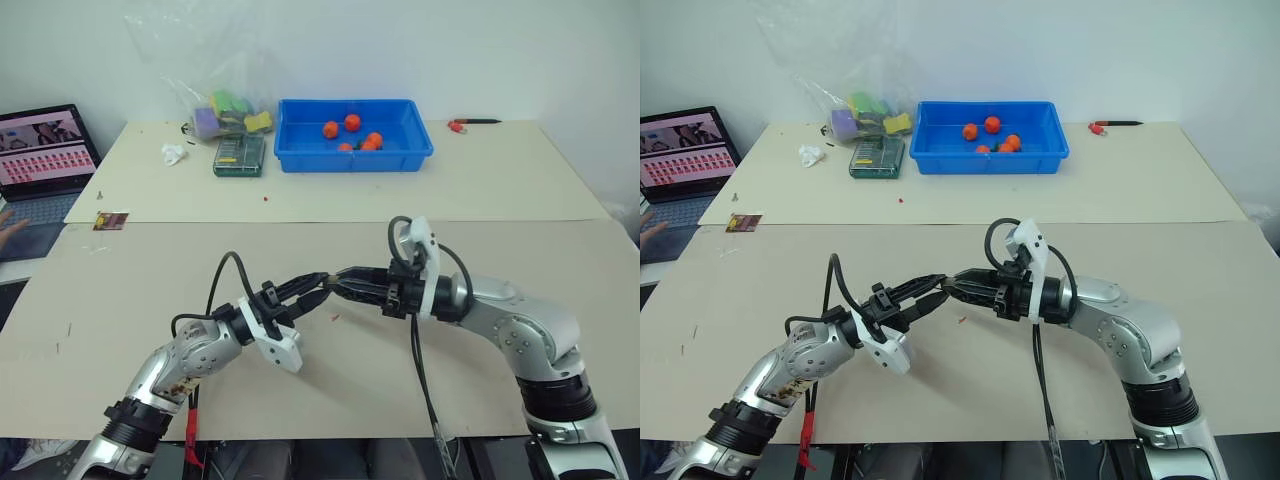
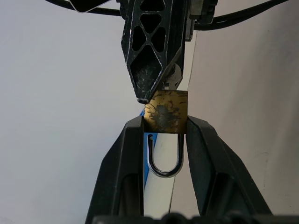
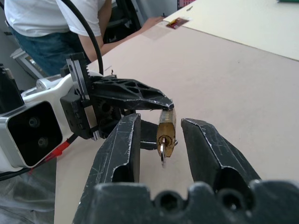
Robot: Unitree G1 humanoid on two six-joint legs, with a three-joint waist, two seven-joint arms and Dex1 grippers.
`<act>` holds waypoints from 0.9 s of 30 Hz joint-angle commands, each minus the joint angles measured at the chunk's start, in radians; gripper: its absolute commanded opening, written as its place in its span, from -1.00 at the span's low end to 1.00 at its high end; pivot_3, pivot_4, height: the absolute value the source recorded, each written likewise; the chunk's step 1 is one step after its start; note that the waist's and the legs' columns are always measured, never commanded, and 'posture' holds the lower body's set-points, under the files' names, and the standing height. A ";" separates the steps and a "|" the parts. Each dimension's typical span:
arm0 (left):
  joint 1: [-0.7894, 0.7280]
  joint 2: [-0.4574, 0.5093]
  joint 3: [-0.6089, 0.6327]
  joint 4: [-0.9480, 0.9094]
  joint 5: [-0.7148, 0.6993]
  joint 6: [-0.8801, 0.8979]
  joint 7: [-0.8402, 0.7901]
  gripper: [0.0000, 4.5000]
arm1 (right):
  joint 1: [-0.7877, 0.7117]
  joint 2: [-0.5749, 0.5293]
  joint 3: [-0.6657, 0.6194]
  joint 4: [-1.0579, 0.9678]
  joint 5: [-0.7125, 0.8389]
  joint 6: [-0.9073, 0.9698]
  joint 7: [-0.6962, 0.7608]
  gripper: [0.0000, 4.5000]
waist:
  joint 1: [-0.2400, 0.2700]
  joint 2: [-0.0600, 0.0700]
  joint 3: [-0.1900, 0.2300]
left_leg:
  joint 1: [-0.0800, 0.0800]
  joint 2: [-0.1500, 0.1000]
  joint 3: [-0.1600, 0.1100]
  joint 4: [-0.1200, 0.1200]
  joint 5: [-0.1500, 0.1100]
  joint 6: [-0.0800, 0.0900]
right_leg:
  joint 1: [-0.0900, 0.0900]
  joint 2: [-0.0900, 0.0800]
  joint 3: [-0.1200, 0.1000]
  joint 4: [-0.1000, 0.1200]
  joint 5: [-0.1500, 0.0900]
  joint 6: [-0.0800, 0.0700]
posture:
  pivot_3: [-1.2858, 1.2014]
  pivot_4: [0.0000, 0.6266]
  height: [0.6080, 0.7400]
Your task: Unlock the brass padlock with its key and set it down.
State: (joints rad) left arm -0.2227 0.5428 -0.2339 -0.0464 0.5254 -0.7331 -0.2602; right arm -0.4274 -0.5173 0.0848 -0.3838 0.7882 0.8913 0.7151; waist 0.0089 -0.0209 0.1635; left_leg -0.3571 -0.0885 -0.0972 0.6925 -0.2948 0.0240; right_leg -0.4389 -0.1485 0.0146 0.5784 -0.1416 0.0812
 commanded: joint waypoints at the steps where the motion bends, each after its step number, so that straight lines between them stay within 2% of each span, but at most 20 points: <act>1: -0.012 -0.007 0.006 -0.036 -0.014 0.003 0.002 -0.63 | -0.021 0.012 0.006 -0.042 -0.005 -0.010 -0.006 -0.20 | 0.000 0.000 0.000 | 0.000 0.000 0.000 0.000 0.000 0.000 | 0.000 0.000 0.000 0.000 0.000 0.000 | 0.03 -0.52 1.00; 5: -0.012 -0.010 0.006 -0.037 -0.013 0.006 0.000 -0.63 | -0.026 0.018 0.013 -0.037 -0.014 -0.013 -0.008 -0.20 | 0.000 0.000 0.000 | 0.000 0.000 0.000 0.000 0.000 0.000 | 0.000 0.000 0.000 0.000 0.000 0.000 | 0.03 -0.52 1.00; 9: -0.011 -0.011 0.005 -0.041 -0.014 0.010 -0.001 -0.63 | -0.035 0.027 0.008 -0.031 -0.011 -0.007 -0.011 -0.61 | 0.000 0.000 0.000 | 0.000 0.000 0.000 0.000 0.000 0.000 | 0.000 0.000 0.000 0.000 0.000 0.000 | 0.03 -0.52 1.00; 11: -0.010 -0.012 0.005 -0.045 -0.013 0.014 -0.002 -0.63 | -0.035 0.027 0.007 -0.031 -0.011 -0.006 -0.011 -0.92 | 0.000 0.000 0.000 | 0.000 0.000 0.000 0.000 0.000 0.000 | 0.000 0.000 0.000 0.000 0.000 0.000 | 0.03 -0.52 1.00; 19: -0.006 -0.018 0.006 -0.055 -0.020 0.030 -0.005 -0.63 | -0.039 0.028 0.015 -0.028 -0.012 -0.001 -0.004 -0.96 | 0.000 0.000 0.000 | 0.000 0.000 0.000 0.000 0.000 0.000 | 0.000 0.000 0.000 0.000 0.000 0.000 | 0.03 -0.52 1.00; 21: -0.003 -0.019 0.001 -0.040 -0.092 0.055 -0.042 -0.63 | -0.043 0.031 0.015 -0.024 -0.014 -0.001 -0.008 -0.96 | 0.000 0.000 0.000 | 0.000 0.000 0.000 0.000 0.000 0.000 | 0.000 0.000 0.000 0.000 0.000 0.000 | 0.03 -0.52 1.00; 23: -0.001 -0.019 -0.003 -0.036 -0.148 0.065 -0.071 -0.18 | -0.046 0.030 0.016 -0.020 -0.018 -0.003 -0.008 -0.96 | -0.001 0.000 0.000 | 0.000 0.000 0.000 0.000 0.000 0.000 | 0.000 0.000 0.000 0.000 0.000 0.000 | 0.03 -0.52 1.00; 26: 0.008 -0.023 -0.004 -0.040 -0.194 0.090 -0.103 0.27 | -0.049 0.032 0.012 -0.014 -0.021 -0.002 -0.004 -0.96 | -0.003 0.000 0.000 | 0.000 0.000 0.000 0.000 0.000 0.000 | 0.000 0.000 0.000 0.000 0.000 0.000 | 0.03 -0.52 1.00; 27: 0.009 -0.024 -0.004 -0.041 -0.201 0.093 -0.108 0.51 | -0.050 0.032 0.011 -0.013 -0.021 -0.001 -0.003 -0.96 | -0.003 0.000 0.000 | 0.000 0.000 0.000 0.000 0.000 0.000 | 0.000 0.000 0.000 0.000 0.000 0.000 | 0.03 -0.52 1.00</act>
State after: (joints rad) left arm -0.2184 0.5229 -0.2393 -0.0617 0.3635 -0.6477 -0.3563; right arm -0.4549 -0.4881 0.1101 -0.3721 0.7521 0.8956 0.6999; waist 0.0061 -0.0207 0.1636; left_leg -0.3571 -0.0884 -0.0973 0.6925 -0.2948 0.0240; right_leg -0.4391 -0.1485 0.0146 0.5784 -0.1416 0.0812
